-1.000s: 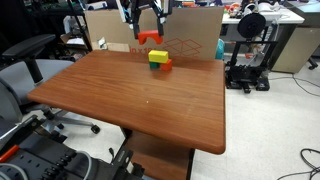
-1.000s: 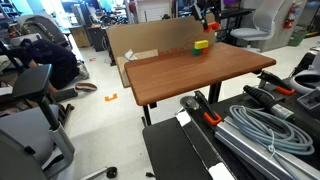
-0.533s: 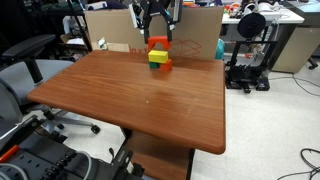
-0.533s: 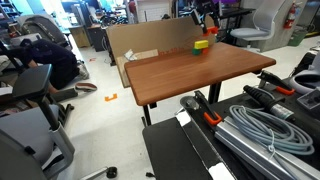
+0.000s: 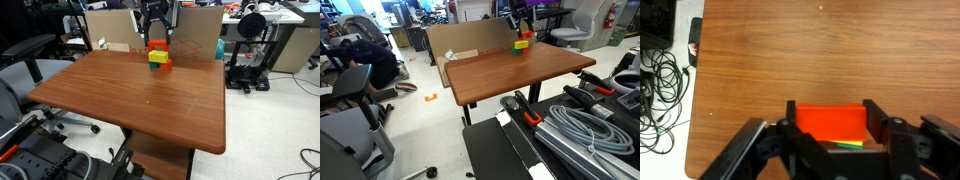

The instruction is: Put the orange block on top of the yellow block

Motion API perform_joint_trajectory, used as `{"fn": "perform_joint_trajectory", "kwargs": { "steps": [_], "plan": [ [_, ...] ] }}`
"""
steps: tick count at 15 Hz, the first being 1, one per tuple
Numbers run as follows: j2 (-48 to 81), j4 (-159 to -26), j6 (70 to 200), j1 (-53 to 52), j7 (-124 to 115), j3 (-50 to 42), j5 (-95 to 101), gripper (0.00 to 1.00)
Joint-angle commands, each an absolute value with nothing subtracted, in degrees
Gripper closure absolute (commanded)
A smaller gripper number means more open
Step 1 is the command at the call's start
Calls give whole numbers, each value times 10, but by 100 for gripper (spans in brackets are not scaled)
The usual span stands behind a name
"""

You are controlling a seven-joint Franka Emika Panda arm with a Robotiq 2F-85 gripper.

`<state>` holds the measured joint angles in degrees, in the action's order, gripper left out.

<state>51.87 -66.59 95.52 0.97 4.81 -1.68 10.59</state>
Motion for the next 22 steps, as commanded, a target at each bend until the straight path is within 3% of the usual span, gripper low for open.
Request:
{"fn": "perform_joint_trajectory", "kwargs": {
  "steps": [1, 7, 8, 10, 20, 22],
  "plan": [
    [550, -613, 925, 7, 62, -14, 98, 58],
    [575, -577, 909, 9, 72, -14, 98, 58],
    [577, -573, 899, 8, 75, -14, 98, 8],
    [575, -575, 892, 8, 79, -15, 100, 1],
    [445, -678, 887, 40, 72, -30, 96, 0],
    [479, -634, 889, 39, 76, -27, 95, 0]
  ]
}}
